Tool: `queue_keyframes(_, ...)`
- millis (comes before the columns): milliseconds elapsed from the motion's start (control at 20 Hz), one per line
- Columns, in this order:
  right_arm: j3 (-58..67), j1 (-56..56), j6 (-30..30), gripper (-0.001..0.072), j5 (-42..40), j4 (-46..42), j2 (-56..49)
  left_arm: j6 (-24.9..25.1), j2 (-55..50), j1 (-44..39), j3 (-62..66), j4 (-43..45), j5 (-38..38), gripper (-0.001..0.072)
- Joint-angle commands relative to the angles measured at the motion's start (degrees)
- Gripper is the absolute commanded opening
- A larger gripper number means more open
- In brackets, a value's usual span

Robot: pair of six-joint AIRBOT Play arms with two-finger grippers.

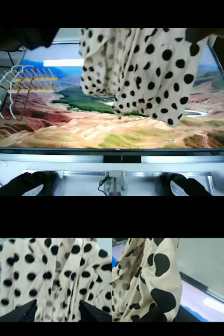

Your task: Fold the shirts.

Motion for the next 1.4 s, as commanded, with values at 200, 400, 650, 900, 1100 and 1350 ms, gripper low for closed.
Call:
queue_keyframes(200,0.0,0.1,1.6,0.0066,9.4,0.3,-0.3,-0.7,-5.3,0.0,0.0,2.4,6.6,0.0719)
queue_keyframes(400,0.0,0.1,-2.9,0.0067,17.2,10.4,-0.4,0.9,-10.6,-1.5,0.0,2.3,21.7,0.0719)
queue_keyframes(650,0.0,0.1,-6.8,0.0067,18.1,14.9,-1.3,0.9,-16.1,-4.5,0.0,2.3,32.4,0.0718)
queue_keyframes(900,0.0,0.1,-7.0,0.0067,18.0,17.5,-4.0,0.9,-19.8,-6.3,0.0,2.3,40.5,0.0713)
queue_keyframes(1100,0.0,0.1,-7.9,0.0067,16.1,16.7,-4.3,0.7,-20.2,-7.6,0.0,2.1,41.3,0.0713)
queue_keyframes(1350,0.0,0.2,-8.3,0.0067,15.0,17.8,-6.1,0.7,-20.2,-9.7,0.0,2.1,45.1,0.0706)
